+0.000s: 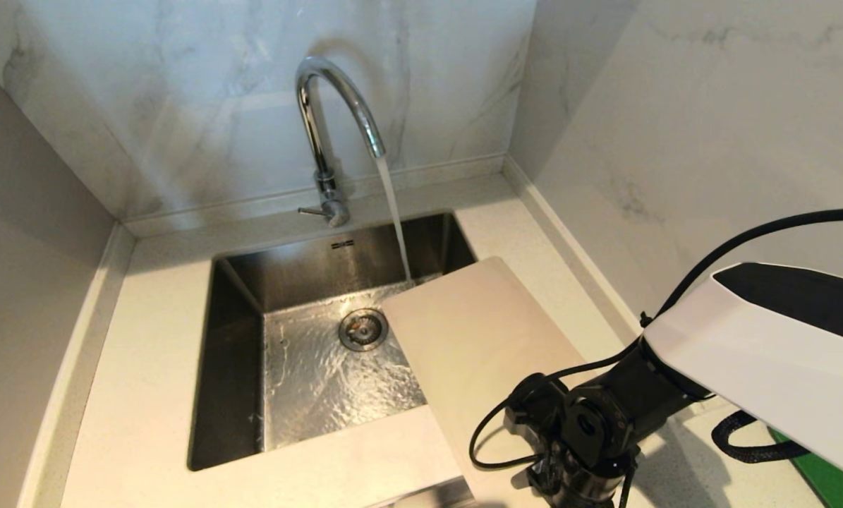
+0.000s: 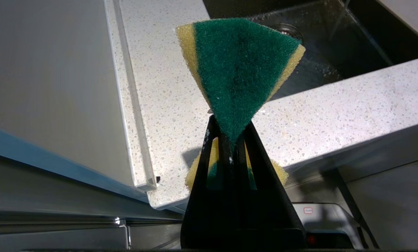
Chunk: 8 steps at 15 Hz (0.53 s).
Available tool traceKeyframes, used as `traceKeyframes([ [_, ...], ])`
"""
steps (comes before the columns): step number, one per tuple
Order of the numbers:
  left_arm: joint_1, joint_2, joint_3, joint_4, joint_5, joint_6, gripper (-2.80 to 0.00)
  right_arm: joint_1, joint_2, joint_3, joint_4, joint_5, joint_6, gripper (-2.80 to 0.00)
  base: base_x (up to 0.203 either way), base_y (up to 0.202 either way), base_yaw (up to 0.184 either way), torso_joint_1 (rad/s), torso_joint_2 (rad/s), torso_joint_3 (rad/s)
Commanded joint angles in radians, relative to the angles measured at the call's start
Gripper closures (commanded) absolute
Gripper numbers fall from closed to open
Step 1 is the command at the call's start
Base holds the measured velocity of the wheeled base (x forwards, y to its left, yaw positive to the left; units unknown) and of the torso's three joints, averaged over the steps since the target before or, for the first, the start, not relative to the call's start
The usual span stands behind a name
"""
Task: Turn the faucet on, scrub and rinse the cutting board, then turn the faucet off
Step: Pick up the cutting board
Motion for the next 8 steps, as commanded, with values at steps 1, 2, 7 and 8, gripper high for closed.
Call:
traceKeyframes([
  [1,0.0,-0.001,0.0,0.001,-0.001,-0.001,0.0,0.005,0.005,-0.024,0.001,0.0,0.032,-2.8,0.0,0.0,0.0,0.0,0.0,0.0],
  [2,0.0,-0.001,0.0,0.001,0.001,-0.001,0.0,0.01,0.005,-0.026,0.0,-0.001,0.045,-2.8,0.0,0.0,0.0,0.0,0.0,0.0],
  [7,0.0,-0.001,0.0,0.001,-0.001,-0.001,0.0,0.02,0.005,-0.048,-0.001,-0.002,0.054,-2.8,0.0,0.0,0.0,0.0,0.0,0.0],
  [8,0.0,-0.001,0.0,0.001,-0.001,-0.001,0.0,0.02,0.003,-0.048,-0.001,-0.001,0.059,-2.8,0.0,0.0,0.0,0.0,0.0,0.0],
])
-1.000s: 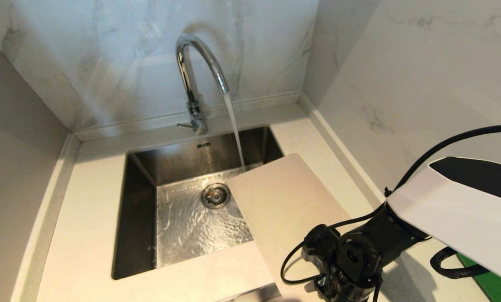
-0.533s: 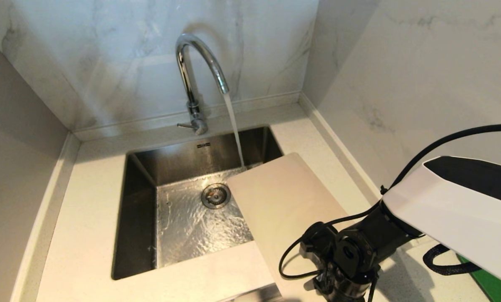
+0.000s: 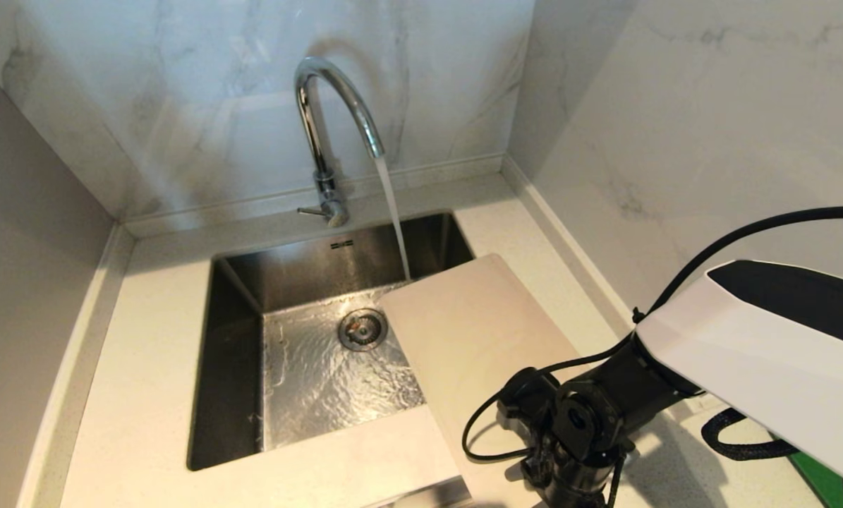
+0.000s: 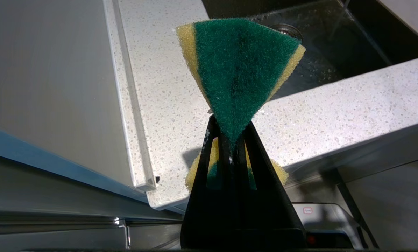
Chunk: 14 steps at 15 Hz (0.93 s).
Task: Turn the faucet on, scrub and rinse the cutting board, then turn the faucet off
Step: Pick up the cutting board
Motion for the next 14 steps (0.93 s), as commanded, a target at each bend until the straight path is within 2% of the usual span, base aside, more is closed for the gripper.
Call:
traceKeyframes([
  [1,0.0,-0.001,0.0,0.001,0.0,0.0,0.0,0.002,-0.005,-0.005,-0.009,0.002,0.017,-2.8,0.0,0.0,0.0,0.0,0.0,0.0],
  [3,0.0,-0.001,0.0,0.001,0.0,0.0,0.0,0.002,-0.003,-0.005,-0.016,0.021,0.015,-2.8,0.0,0.0,0.0,0.0,0.0,0.0],
  [5,0.0,-0.001,0.0,0.001,0.002,0.0,0.0,0.0,0.004,-0.007,-0.02,0.133,0.009,-2.8,0.0,0.0,0.0,0.0,0.0,0.0],
  [6,0.0,-0.001,0.0,0.001,0.001,0.0,0.0,-0.001,0.006,-0.009,-0.02,0.146,0.008,-2.8,0.0,0.0,0.0,0.0,0.0,0.0],
  [14,0.0,-0.001,0.0,0.001,0.002,0.0,0.0,-0.004,0.03,-0.011,-0.025,0.144,0.003,-2.8,0.0,0.0,0.0,0.0,0.0,0.0],
])
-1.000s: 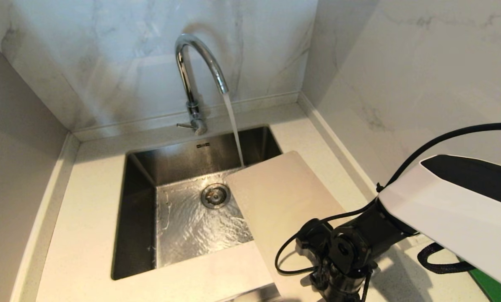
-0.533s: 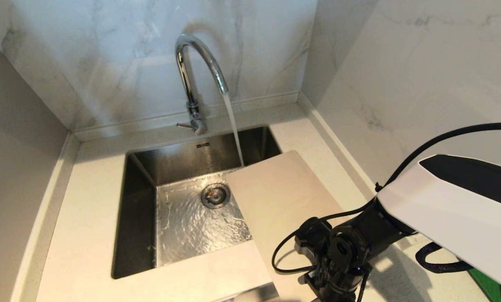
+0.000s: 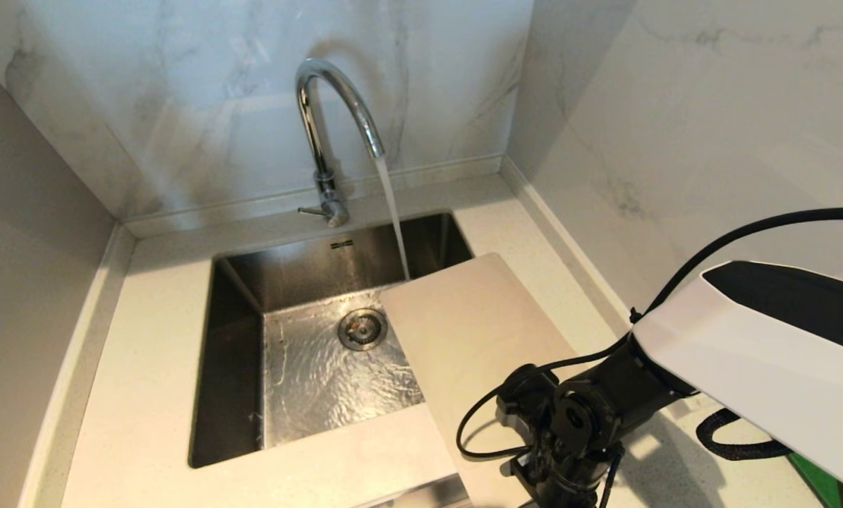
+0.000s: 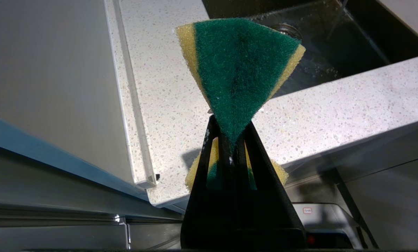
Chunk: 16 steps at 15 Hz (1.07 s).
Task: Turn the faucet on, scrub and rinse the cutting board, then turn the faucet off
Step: Pick up the cutting board
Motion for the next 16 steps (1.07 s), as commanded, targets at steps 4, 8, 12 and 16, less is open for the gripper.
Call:
traceKeyframes([
  [4,0.0,-0.001,0.0,0.001,0.001,0.0,0.0,0.0,0.04,-0.011,0.004,-0.042,0.008,-2.8,0.0,0.0,0.0,0.0,0.0,0.0],
  [8,0.0,-0.001,0.0,0.001,0.001,0.0,0.0,0.0,0.048,-0.005,0.004,-0.105,0.008,-2.8,0.0,0.0,0.0,0.0,0.0,0.0],
  [12,0.0,-0.001,0.0,0.001,0.001,0.0,0.0,0.003,0.06,-0.005,0.003,-0.181,0.01,-2.8,0.0,0.0,0.0,0.0,0.0,0.0],
  [16,0.0,-0.001,0.0,0.001,0.001,0.0,0.0,0.005,0.079,-0.006,0.003,-0.214,0.01,-2.8,0.0,0.0,0.0,0.0,0.0,0.0],
])
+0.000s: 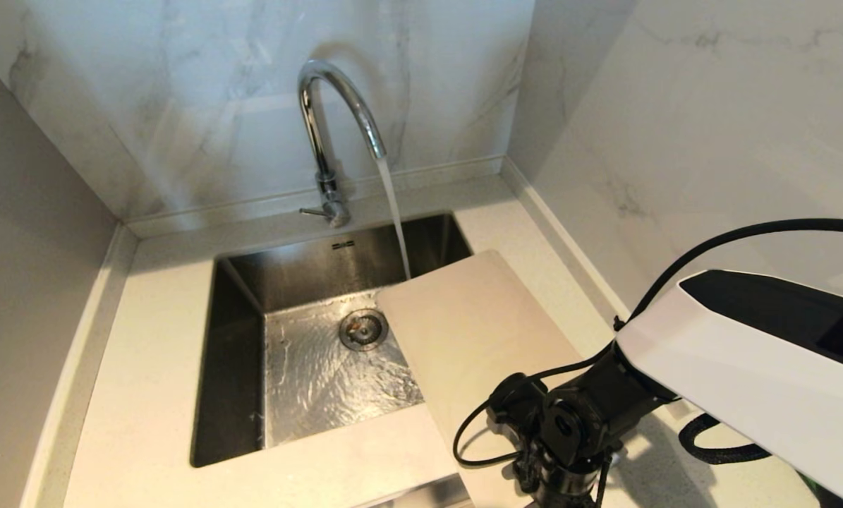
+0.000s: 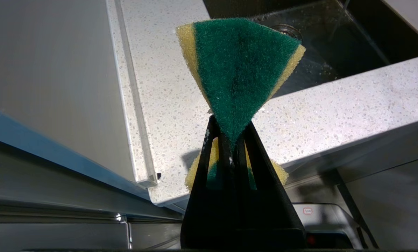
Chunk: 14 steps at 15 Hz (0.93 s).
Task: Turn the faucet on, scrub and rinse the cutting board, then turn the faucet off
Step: Pick up the cutting board
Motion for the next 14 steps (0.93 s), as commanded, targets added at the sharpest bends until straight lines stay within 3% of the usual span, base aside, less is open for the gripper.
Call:
traceKeyframes([
  [1,0.0,-0.001,0.0,0.001,0.001,-0.001,0.0,0.003,0.025,0.001,0.004,-0.017,0.01,-2.8,0.0,0.0,0.0,0.0,0.0,0.0],
  [14,0.0,-0.001,0.0,0.001,0.001,-0.001,0.0,0.006,0.019,-0.001,0.008,-0.025,0.013,-2.8,0.0,0.0,0.0,0.0,0.0,0.0],
])
